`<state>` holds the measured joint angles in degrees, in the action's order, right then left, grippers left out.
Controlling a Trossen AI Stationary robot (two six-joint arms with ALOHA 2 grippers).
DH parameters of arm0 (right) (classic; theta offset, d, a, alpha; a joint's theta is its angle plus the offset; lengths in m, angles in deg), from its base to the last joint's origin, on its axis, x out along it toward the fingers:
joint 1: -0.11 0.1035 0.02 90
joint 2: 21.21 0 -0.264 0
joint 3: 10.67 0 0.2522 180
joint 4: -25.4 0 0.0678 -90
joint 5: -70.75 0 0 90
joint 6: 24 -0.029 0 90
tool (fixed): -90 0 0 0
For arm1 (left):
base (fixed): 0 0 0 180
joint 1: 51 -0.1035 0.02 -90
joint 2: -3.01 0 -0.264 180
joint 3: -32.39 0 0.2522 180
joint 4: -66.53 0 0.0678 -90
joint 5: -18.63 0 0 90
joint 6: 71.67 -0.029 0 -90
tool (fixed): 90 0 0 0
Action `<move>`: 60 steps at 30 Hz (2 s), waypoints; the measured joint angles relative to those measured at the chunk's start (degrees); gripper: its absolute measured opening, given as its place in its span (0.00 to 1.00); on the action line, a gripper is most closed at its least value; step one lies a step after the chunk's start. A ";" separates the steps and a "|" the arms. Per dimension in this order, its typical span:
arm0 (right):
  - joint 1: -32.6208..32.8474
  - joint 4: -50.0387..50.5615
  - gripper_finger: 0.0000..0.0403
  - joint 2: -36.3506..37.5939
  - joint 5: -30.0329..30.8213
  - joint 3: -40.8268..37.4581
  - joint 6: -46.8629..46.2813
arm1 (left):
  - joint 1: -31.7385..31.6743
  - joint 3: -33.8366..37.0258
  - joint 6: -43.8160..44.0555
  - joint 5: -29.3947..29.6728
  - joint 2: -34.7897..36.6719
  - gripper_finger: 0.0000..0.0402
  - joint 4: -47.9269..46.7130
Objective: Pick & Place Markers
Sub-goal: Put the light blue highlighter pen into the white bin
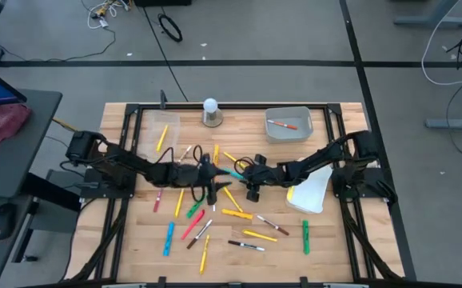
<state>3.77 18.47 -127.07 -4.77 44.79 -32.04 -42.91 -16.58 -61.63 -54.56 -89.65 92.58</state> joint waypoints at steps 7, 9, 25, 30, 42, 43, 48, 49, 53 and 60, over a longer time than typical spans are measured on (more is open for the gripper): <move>0.62 0.25 0.25 -1.51 0.37 0.07 -5.79 | 6.19 0.00 -0.44 6.71 0.00 0.45 -1.86; 1.11 0.17 0.18 -1.54 0.50 0.07 -6.62 | 7.34 0.00 -0.24 9.24 0.00 0.45 -2.27; 10.16 37.87 0.13 27.57 7.42 2.62 -21.89 | 10.19 0.02 -0.89 24.05 3.89 0.45 -8.48; 17.35 68.99 0.13 36.48 8.91 12.68 -36.47 | 10.16 0.02 -0.85 24.07 3.87 0.45 -8.61; 21.54 110.51 0.13 38.37 -10.99 21.09 -43.39 | 10.09 0.02 -0.46 24.07 3.85 0.45 -8.37; 21.38 110.05 0.13 38.35 -11.94 20.37 -37.74 | 10.08 0.02 -0.42 24.07 3.85 0.45 -8.37; 19.66 108.81 0.16 36.44 -12.15 17.22 -11.19 | 10.10 0.02 -0.20 24.07 3.82 0.45 -8.13; 18.81 108.56 0.16 35.88 -11.45 16.54 -6.86 | 10.10 0.02 -0.20 24.07 3.82 0.45 -8.05; 15.81 102.96 0.16 32.91 -10.67 12.93 9.62 | 10.05 0.02 -0.23 24.07 3.82 0.45 -7.24; 13.57 93.35 0.20 27.47 -10.41 8.90 27.51 | 9.97 0.02 -0.24 24.07 3.80 0.45 -7.29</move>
<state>17.34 111.82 -99.60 -15.17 53.69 -4.53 -32.93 -16.55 -61.87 -30.49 -85.85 85.28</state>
